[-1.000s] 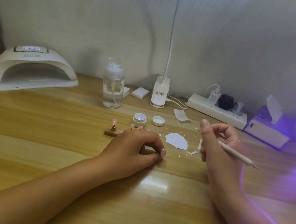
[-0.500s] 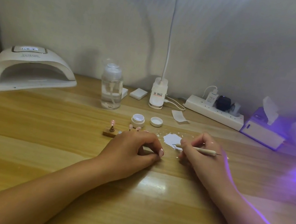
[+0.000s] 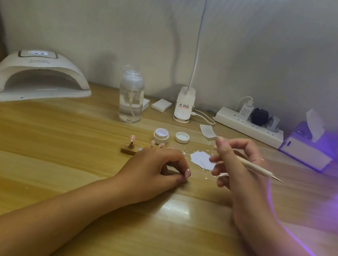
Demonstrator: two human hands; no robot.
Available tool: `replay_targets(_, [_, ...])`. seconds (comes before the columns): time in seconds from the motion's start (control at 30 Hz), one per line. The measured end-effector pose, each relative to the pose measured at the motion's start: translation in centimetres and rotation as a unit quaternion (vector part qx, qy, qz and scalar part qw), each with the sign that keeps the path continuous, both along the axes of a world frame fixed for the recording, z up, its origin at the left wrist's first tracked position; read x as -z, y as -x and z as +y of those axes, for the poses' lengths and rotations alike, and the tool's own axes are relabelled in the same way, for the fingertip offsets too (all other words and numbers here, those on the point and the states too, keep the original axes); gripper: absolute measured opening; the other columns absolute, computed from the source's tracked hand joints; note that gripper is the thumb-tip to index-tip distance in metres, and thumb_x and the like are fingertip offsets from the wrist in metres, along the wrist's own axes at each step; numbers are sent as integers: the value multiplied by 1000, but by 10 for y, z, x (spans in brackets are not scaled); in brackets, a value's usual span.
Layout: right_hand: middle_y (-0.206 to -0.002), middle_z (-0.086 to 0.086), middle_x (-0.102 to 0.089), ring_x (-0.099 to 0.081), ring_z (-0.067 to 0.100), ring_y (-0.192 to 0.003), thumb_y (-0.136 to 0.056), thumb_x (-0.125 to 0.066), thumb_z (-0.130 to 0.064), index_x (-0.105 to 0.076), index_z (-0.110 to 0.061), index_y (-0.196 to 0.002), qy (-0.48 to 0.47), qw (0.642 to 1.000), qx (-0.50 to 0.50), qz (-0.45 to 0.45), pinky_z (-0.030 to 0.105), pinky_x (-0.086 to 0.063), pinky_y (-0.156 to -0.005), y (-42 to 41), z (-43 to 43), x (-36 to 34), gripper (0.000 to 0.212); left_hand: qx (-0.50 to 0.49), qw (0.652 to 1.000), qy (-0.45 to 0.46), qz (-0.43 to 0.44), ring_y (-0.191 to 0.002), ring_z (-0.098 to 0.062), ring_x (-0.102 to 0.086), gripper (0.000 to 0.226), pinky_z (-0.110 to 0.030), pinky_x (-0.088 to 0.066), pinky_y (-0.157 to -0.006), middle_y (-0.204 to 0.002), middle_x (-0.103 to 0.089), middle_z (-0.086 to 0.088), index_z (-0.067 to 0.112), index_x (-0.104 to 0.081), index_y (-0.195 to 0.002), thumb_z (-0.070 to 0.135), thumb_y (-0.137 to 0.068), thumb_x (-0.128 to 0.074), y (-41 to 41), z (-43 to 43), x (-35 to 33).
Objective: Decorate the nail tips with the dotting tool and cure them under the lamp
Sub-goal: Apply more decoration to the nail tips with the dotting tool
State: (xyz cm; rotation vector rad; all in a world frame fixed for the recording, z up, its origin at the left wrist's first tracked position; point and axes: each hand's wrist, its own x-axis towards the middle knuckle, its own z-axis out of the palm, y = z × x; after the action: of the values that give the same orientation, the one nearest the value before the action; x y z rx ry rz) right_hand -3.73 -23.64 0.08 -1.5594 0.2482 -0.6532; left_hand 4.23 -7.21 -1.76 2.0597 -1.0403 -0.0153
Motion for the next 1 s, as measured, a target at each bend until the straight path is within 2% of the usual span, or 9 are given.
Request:
replay_targets(0.1, [-56,3,-65,-49,9,-41,-89,-71,-27,-53,-17,-80,-36,998,-10,42,18,-39,-39,0,9,6,22,6,1000,5,-2,-59,-1,-55,20,-19,-41,-70,-84,-67,24,37,-67,-81,18,-84,-73,0,0,-1])
replay_targets(0.17, [-55,5,-66,-52,10,-42,-90,-68,-20,-51,-13,-80,-23,998,-13,63,18,-42,-41,1,10,9,21,5,1000,10,-6,-58,-1,-54,18,-18,-36,-65,-82,-67,24,35,-68,-81,18,-84,-74,0,0,0])
replay_targets(0.27, [-48,8,-60,-46,11,-38,-83,-64,-10,-47,-15,-65,1,998,-17,68,18,-38,-38,1,9,11,24,3,1000,8,-10,-57,-2,-54,18,-17,-33,-66,-81,-66,26,34,-68,-81,18,-83,-74,-1,-1,1])
replay_targets(0.33, [-43,8,-55,-40,13,-37,-76,-63,-13,-43,-22,-56,30,997,-17,75,18,-33,-38,0,11,12,30,0,1000,9,-14,-57,-2,-54,18,-15,-32,-66,-79,-64,29,35,-67,-80,18,-83,-75,-1,0,2])
replay_targets(0.5, [-43,8,-57,-43,15,-39,-62,-58,-24,-45,-23,-54,56,994,-25,94,21,-37,-40,-1,13,13,16,-2,1000,5,-24,-58,-2,-55,22,-14,-33,-63,-78,-63,34,40,-65,-79,20,-83,-75,-2,0,2])
replay_targets(0.63, [-47,10,-61,-47,13,-40,-62,-59,-23,-47,-24,-54,53,993,-36,98,22,-40,-41,0,13,12,15,-7,999,4,-32,-61,-3,-58,25,-10,-34,-86,-76,-61,36,41,-62,-77,20,-83,-75,-1,-1,2])
replay_targets(0.83, [-49,12,-62,-49,14,-41,-77,-61,-7,-46,-22,-54,57,993,-42,91,23,-41,-41,0,10,14,31,-6,1000,12,-27,-59,-3,-57,20,-24,-32,-96,-77,-61,36,36,-66,-79,19,-83,-75,-1,-1,2])
replay_targets(0.9, [-49,11,-63,-50,13,-41,-77,-61,-7,-48,-23,-55,59,993,-43,92,24,-41,-42,-1,10,14,31,-14,999,10,-32,-61,-3,-59,20,-18,-24,-106,-76,-62,36,38,-65,-78,22,-84,-75,-1,-2,2])
replay_targets(1.0, [-49,11,-63,-52,13,-43,-76,-61,-11,-49,-25,-55,62,993,-43,96,27,-43,-46,-1,11,14,27,-20,999,3,-45,-61,-2,-59,21,3,-4,-100,-75,-60,38,39,-63,-77,22,-84,-75,-1,-2,2])
